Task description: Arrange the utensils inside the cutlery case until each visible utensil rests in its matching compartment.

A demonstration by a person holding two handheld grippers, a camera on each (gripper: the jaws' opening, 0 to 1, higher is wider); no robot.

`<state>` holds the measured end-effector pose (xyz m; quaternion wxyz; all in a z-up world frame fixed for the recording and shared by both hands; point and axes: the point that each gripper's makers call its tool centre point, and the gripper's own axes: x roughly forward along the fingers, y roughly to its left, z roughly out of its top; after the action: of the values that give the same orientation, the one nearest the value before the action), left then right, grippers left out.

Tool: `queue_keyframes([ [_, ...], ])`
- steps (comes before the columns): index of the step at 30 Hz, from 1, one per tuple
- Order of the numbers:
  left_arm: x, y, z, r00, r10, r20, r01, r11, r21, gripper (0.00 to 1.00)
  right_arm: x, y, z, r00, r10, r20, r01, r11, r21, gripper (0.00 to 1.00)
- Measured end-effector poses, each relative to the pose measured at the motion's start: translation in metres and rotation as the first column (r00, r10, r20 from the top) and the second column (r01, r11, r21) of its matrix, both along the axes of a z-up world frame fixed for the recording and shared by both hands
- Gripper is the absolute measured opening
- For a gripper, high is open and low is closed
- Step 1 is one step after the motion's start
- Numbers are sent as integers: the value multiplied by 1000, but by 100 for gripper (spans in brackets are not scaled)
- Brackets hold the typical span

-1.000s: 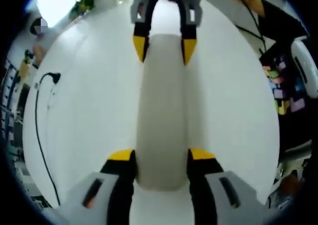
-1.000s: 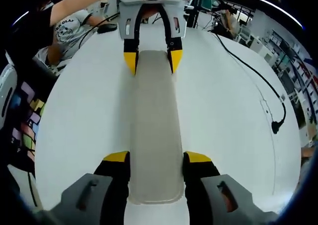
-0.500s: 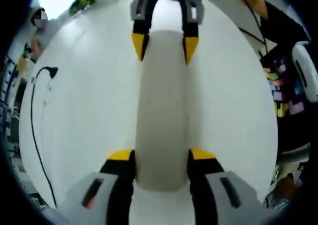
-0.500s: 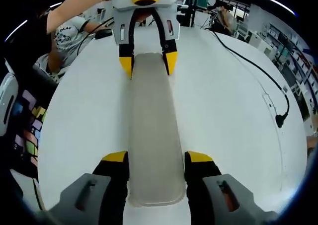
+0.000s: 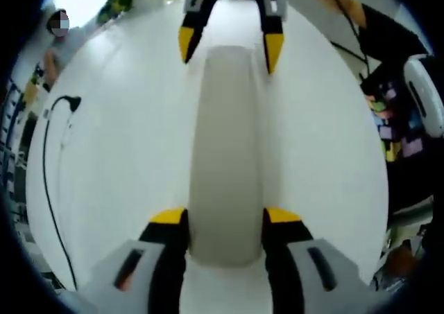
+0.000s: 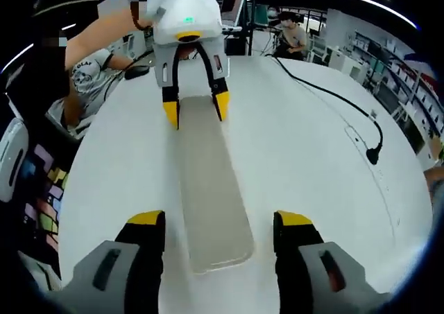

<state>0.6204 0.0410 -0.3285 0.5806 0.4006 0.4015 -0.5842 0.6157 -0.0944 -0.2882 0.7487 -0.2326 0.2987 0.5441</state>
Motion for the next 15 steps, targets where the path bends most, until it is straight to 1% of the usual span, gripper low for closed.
queue_keyframes([
  [3,1,0,0,1000,1,0,-1,1000,-3,45,5,-2,25,994,-83,76,74,991,115,75],
  [4,1,0,0,1000,1,-1,-1,1000,-3,45,7,-6,32,987,-114,111,100,987,126,77],
  [5,1,0,0,1000,2,-1,-2,1000,-1,45,8,-7,40,979,-153,137,131,978,160,80],
  [7,1,0,0,1000,2,-1,-2,1000,1,45,9,-8,57,959,-223,172,176,952,251,82],
  [8,1,0,0,1000,4,-1,-4,1000,1,45,11,-10,65,945,-260,198,199,938,285,83],
  [9,1,0,0,1000,4,-1,-4,1000,1,45,16,-16,72,919,-312,241,233,923,307,84],
  [10,2,0,0,1000,4,-1,-4,1000,0,45,20,-21,81,886,-363,287,260,904,340,86],
  [11,2,0,0,1000,4,-1,-4,1000,-1,45,21,-26,89,852,-382,359,256,901,351,87],
  [12,2,0,0,1000,4,-1,-4,1000,-1,45,20,-31,94,827,-415,380,278,888,365,88],
  [14,2,0,0,1000,3,0,-3,1000,-1,45,16,-36,104,791,-467,396,306,862,405,89],
  [15,2,0,0,1000,3,0,-3,1000,0,45,13,-38,107,782,-477,402,306,855,419,91],
])
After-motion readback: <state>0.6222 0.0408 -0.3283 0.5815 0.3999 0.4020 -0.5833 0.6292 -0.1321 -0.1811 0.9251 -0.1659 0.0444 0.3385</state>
